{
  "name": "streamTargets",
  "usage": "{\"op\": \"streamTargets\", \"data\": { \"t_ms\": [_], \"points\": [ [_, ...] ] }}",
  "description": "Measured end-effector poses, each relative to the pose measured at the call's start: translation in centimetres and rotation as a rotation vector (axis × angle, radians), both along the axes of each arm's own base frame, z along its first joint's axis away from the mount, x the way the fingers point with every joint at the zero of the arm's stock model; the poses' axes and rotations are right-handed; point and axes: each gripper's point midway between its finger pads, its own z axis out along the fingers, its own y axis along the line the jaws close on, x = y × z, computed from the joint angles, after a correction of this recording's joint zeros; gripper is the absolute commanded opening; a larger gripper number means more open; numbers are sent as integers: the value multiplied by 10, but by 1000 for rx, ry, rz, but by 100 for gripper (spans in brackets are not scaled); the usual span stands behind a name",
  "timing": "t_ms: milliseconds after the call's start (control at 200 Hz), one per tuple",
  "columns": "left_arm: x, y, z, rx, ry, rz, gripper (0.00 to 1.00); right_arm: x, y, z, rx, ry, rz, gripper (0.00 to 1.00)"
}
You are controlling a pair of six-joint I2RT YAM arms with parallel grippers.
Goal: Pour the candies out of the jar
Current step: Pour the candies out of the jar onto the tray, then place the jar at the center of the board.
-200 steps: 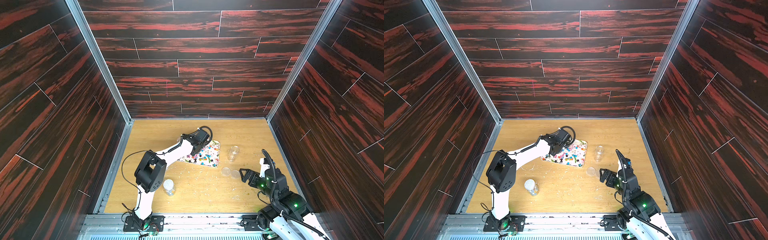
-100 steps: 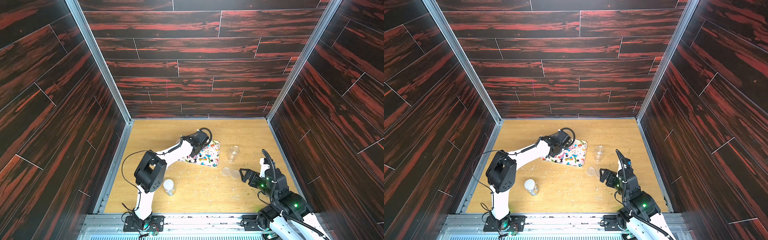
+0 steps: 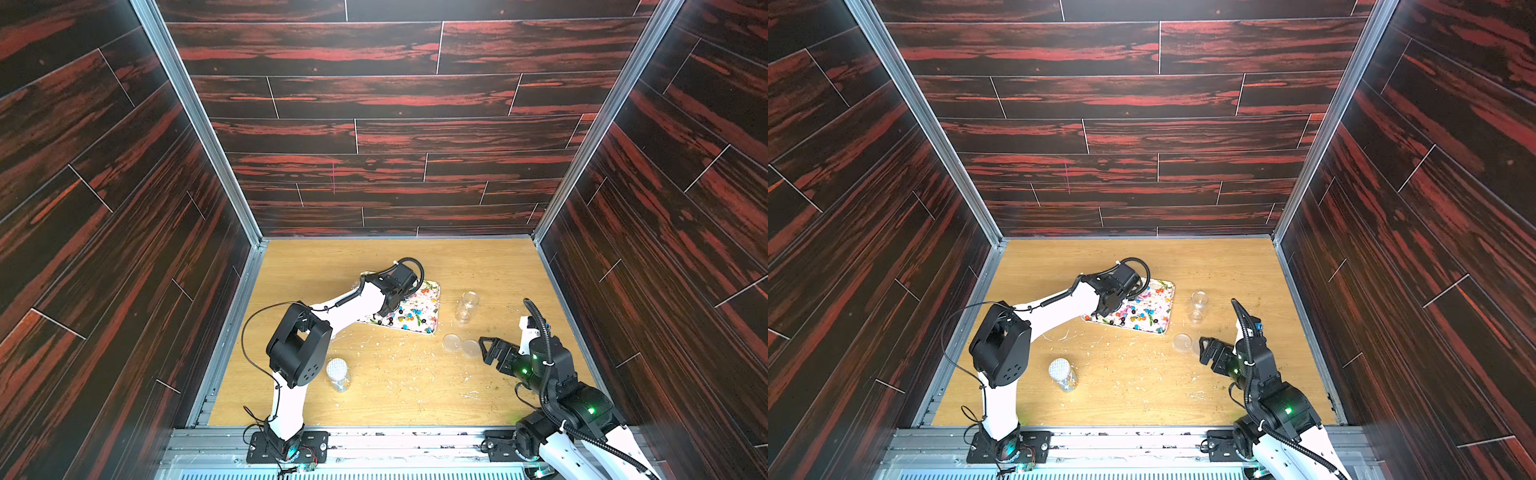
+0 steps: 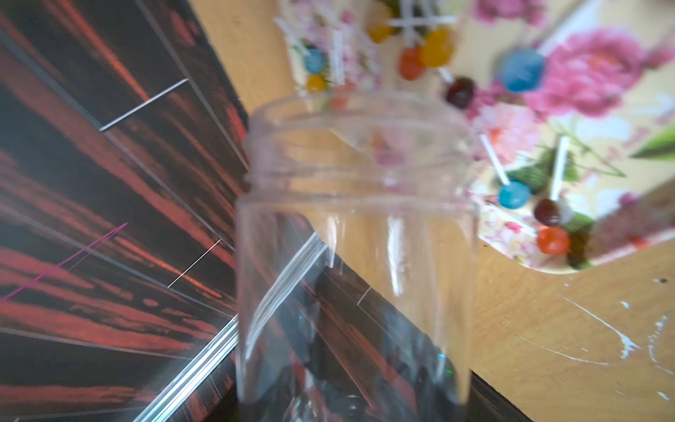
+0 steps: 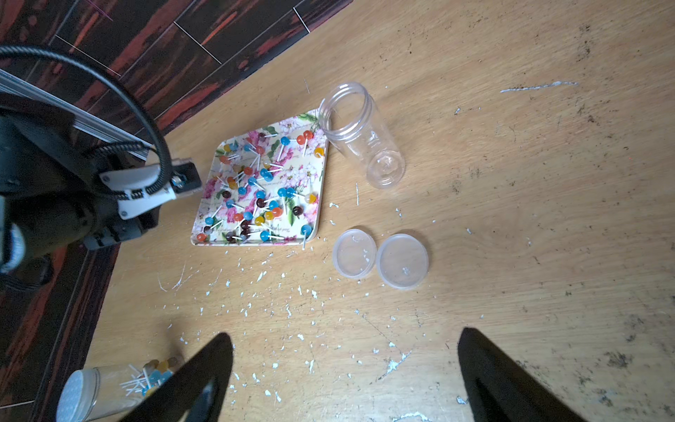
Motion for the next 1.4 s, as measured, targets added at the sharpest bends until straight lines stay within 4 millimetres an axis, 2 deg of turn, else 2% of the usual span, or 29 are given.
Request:
{"op": "streamTargets", "data": {
  "t_ms": [240, 386, 486, 716, 777, 902, 1012, 1137, 1288, 1398],
  "points": [
    [-2, -9, 6, -110, -21, 38, 49, 0, 1, -2, -14, 27, 3, 99],
    [-4, -17, 20, -240, -50, 65, 49, 5, 7, 16, -5, 15, 25, 98],
    [-7, -23, 44, -365, -92, 76, 49, 8, 13, 35, 16, -8, 46, 98],
    [-20, -40, 124, -729, -221, 62, 49, 15, 36, 80, 102, -72, 134, 93],
    [-27, -43, 144, -833, -250, 47, 49, 17, 44, 92, 129, -85, 164, 92],
    [-46, -50, 170, -1016, -256, 9, 50, 22, 62, 117, 187, -116, 233, 91],
    [-64, -60, 180, -1159, -219, -35, 51, 26, 80, 141, 239, -135, 312, 89],
    [-84, -71, 180, -1296, -154, -78, 51, 34, 104, 169, 284, -153, 415, 87],
    [-107, -82, 175, -1433, -72, -122, 52, 42, 129, 190, 302, -153, 535, 83],
    [-124, -90, 180, -1525, -9, -170, 53, 46, 143, 205, 311, -159, 618, 76]
  ]
}}
